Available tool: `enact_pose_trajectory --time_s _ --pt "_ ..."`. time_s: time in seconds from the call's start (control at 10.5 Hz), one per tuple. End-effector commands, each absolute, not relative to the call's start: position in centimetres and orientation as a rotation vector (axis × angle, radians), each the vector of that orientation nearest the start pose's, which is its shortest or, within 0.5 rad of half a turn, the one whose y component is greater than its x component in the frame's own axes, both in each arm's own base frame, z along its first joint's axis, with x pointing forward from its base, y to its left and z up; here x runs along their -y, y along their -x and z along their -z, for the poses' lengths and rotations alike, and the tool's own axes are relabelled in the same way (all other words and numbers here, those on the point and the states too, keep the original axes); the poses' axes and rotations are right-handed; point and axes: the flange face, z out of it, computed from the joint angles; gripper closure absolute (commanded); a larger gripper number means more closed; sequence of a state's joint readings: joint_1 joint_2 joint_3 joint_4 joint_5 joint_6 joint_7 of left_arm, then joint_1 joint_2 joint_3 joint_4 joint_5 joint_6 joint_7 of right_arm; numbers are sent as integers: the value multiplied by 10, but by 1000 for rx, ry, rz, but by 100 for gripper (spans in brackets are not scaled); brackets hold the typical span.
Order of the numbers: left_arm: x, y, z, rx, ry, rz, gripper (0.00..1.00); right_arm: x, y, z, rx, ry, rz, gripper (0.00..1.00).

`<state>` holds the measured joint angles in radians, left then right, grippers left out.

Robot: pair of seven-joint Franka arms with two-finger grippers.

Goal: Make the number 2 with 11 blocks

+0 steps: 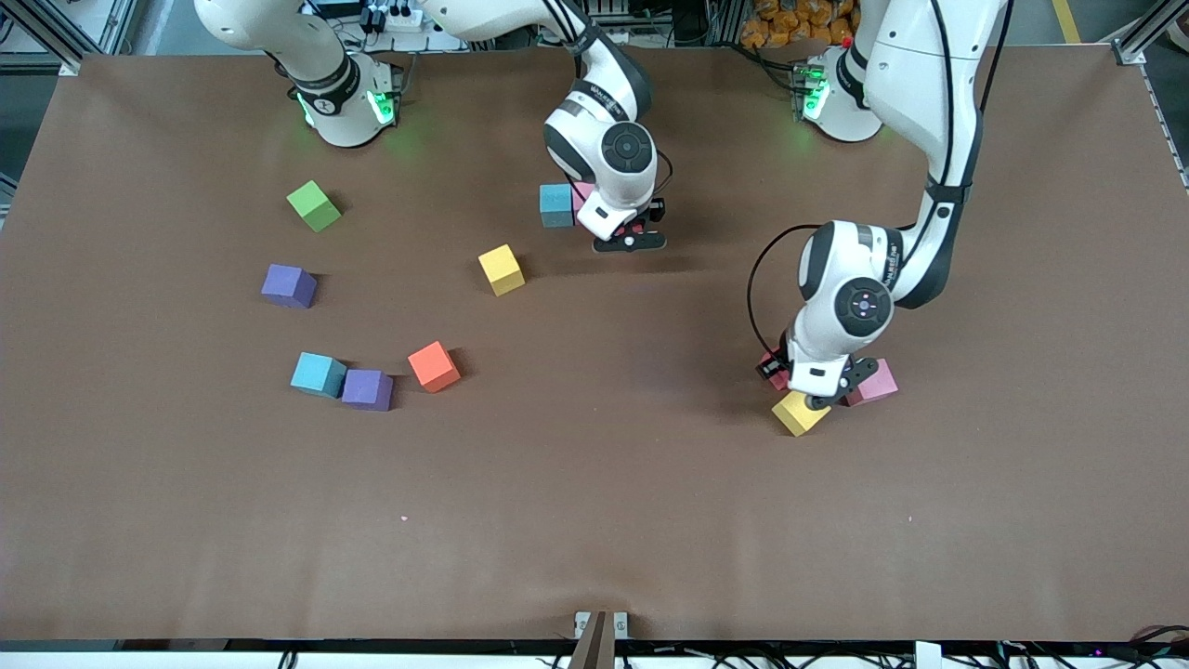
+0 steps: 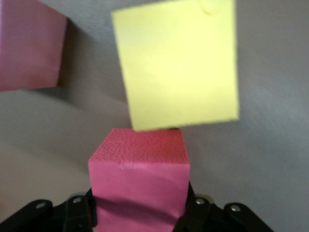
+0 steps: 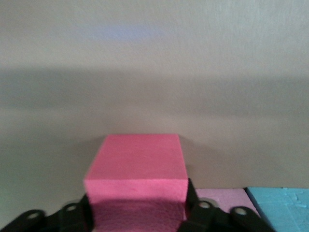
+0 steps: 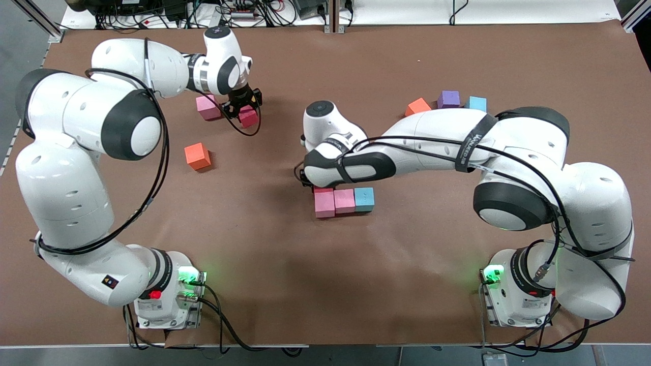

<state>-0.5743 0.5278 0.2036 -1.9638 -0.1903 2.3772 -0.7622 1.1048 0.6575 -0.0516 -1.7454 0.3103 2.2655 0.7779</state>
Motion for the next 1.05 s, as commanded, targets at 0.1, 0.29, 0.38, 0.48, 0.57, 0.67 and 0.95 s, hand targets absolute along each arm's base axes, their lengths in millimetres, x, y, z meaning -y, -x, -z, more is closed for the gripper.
enact_pose_trajectory --time_s 0.1,0.29,0.38,0.48,0.57,0.67,0.95 --pt "238 -552 -238 604 3047 -169 100 -569 -319 -212 74 3099 -307 0" --pt "248 -543 -249 566 3037 -246 100 -560 -333 -244 45 3090 -315 0" --pt "255 -538 -255 549 3038 -274 100 -553 -342 -260 27 3089 -318 0" --pt "271 -529 -258 523 3049 -290 100 -545 -352 -272 12 3094 -322 0" --pt "290 -518 -257 501 3060 -311 100 -532 -367 -279 -16 3111 -323 0" --pt "305 -510 -257 496 3066 -319 100 -514 -381 -283 10 3140 -333 0" --pt "348 -479 -262 354 3101 -344 100 -440 -423 -285 343 3165 -388 0"
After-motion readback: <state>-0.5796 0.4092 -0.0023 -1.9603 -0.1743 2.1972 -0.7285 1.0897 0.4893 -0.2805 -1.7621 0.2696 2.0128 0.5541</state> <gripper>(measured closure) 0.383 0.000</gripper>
